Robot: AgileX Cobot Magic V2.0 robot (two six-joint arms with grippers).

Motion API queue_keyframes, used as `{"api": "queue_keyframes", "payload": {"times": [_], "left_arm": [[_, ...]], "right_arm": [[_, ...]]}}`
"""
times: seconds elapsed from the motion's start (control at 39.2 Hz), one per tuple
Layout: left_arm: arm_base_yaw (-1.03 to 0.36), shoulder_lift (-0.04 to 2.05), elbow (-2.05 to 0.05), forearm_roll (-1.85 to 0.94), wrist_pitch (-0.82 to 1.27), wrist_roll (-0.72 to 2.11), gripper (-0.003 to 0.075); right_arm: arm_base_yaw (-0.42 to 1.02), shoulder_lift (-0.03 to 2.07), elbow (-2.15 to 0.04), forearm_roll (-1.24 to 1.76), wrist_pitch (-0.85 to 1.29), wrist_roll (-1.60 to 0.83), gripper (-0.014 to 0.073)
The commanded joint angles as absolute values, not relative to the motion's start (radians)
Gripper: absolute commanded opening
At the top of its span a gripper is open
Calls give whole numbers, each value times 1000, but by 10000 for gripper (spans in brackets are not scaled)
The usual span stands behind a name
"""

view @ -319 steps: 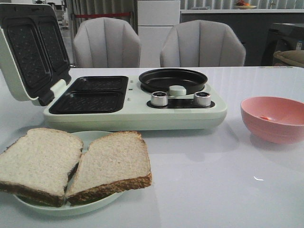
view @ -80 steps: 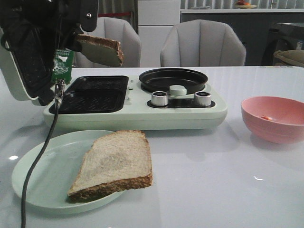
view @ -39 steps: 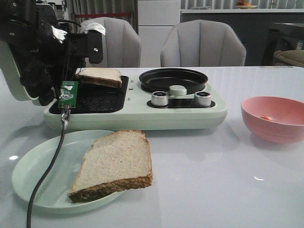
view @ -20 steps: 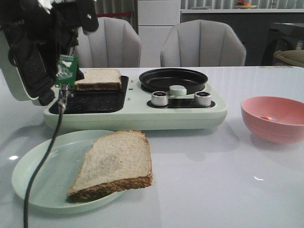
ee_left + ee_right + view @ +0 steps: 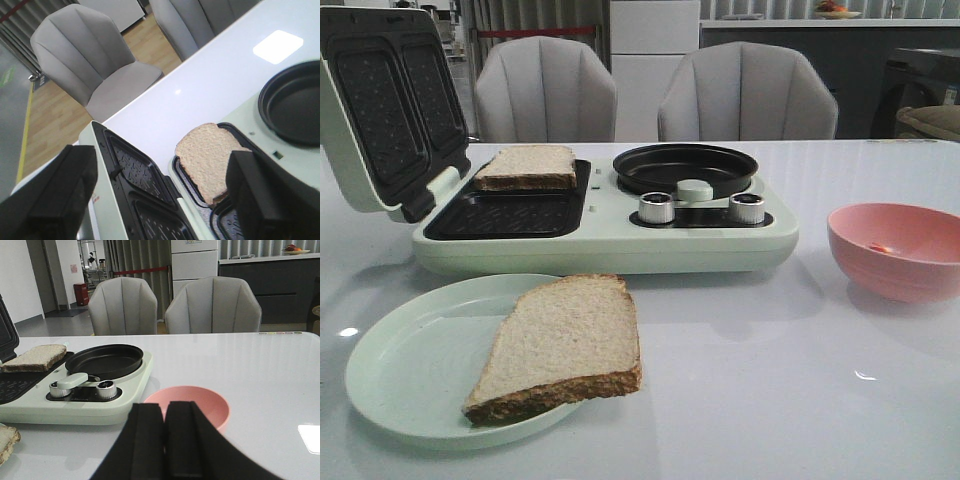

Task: Make breakfast with bread and shrimp
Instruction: 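Open the left gripper and withdraw it upward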

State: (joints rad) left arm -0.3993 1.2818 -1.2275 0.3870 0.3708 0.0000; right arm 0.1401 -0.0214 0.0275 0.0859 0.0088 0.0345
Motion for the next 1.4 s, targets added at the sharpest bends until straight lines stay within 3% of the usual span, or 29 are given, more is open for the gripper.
{"api": "queue_keyframes", "payload": {"times": [0.0,0.28,0.66,0.99,1.38], "left_arm": [[-375,1162,-1254,247,394,-11,572],[-273,943,-1120,8,478,-11,572],[-273,559,-768,-106,369,-11,572],[-407,268,-512,-95,322,-11,572],[-421,110,-387,-104,306,-11,572]], "right_arm": [[141,-30,23,81,-74,27,138],[141,-30,23,81,-74,27,138],[141,-30,23,81,-74,27,138],[141,-30,23,81,-74,27,138],[141,-30,23,76,-102,26,138]]}}
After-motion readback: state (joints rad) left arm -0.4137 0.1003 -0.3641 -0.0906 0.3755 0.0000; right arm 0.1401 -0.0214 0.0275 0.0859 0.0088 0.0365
